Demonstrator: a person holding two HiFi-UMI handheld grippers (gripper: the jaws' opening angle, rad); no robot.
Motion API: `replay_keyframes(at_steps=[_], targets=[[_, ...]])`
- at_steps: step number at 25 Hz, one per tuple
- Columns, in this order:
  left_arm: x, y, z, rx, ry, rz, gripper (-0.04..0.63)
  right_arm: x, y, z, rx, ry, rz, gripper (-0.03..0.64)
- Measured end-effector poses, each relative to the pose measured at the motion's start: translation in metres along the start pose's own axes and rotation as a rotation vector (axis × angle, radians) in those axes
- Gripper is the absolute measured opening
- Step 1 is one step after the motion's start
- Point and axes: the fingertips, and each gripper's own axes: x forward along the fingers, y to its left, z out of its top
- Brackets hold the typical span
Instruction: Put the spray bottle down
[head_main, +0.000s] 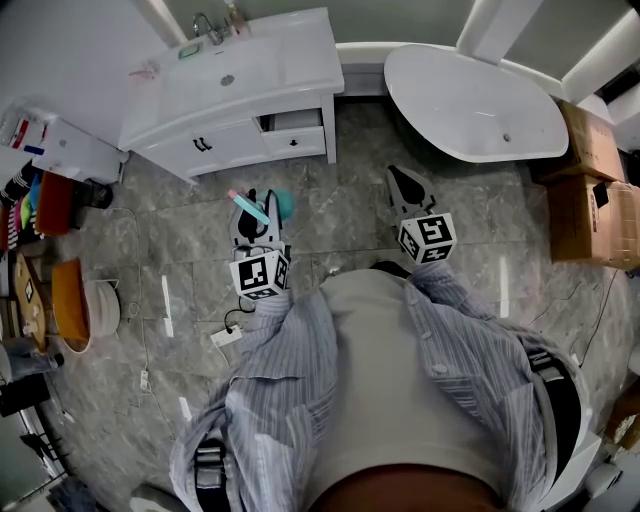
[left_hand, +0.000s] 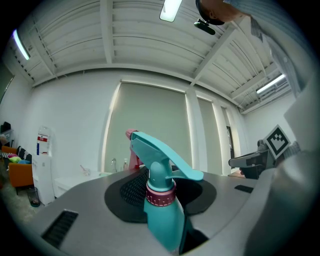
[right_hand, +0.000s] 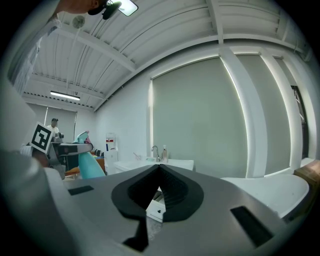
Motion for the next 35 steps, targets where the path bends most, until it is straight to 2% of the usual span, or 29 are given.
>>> replay_keyframes(at_steps=[20, 35], targets=[[-0.02, 0.021, -0.002, -0.009, -0.02, -0.006, 0.133, -0.001, 0.03, 0.0, -0.021, 0.003, 0.002, 0.015], [-0.004, 0.03, -0.013, -0.033, 0.0, 0.0, 0.133, 0.018, 0.023, -0.006, -0.023, 0.037, -0.003, 0.015]])
